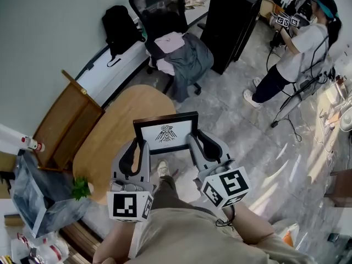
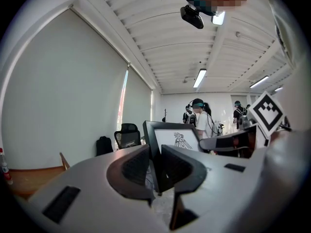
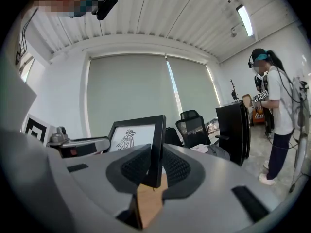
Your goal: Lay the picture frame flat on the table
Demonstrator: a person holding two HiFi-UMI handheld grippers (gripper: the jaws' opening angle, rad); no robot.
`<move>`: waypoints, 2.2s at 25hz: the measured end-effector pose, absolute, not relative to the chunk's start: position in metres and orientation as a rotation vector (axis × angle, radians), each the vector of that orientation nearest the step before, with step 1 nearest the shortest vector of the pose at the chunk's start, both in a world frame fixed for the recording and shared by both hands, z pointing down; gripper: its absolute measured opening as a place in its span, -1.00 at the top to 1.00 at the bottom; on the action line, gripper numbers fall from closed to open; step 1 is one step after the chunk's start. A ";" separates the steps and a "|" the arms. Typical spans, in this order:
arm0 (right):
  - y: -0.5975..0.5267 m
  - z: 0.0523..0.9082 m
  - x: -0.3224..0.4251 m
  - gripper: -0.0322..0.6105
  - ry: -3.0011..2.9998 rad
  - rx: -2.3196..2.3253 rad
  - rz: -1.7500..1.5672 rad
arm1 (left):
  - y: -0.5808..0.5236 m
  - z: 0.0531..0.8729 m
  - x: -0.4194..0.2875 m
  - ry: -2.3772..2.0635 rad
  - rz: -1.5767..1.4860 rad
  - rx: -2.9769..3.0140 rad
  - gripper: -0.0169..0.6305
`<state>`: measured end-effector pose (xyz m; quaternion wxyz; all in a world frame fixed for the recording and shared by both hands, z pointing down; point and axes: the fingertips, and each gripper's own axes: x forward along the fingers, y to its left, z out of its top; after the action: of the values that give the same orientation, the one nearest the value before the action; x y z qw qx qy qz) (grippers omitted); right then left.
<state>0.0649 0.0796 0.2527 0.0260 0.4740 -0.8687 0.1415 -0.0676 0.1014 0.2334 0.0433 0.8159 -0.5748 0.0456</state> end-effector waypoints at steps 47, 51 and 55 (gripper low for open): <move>-0.239 0.409 0.017 0.73 -2.374 1.280 0.858 | -0.212 0.400 -0.118 -1.582 0.242 2.058 0.73; -0.246 0.457 0.017 0.73 -2.312 1.248 0.884 | -0.216 0.443 -0.116 -1.559 0.278 1.998 0.73; -0.247 0.506 0.015 0.73 -2.266 1.199 0.927 | -0.220 0.487 -0.119 -1.545 0.286 1.946 0.73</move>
<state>0.0150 -0.2474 0.5059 0.2064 0.4305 -0.8133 0.3327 -0.1188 -0.2196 0.4874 0.3147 0.7386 -0.5863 0.1084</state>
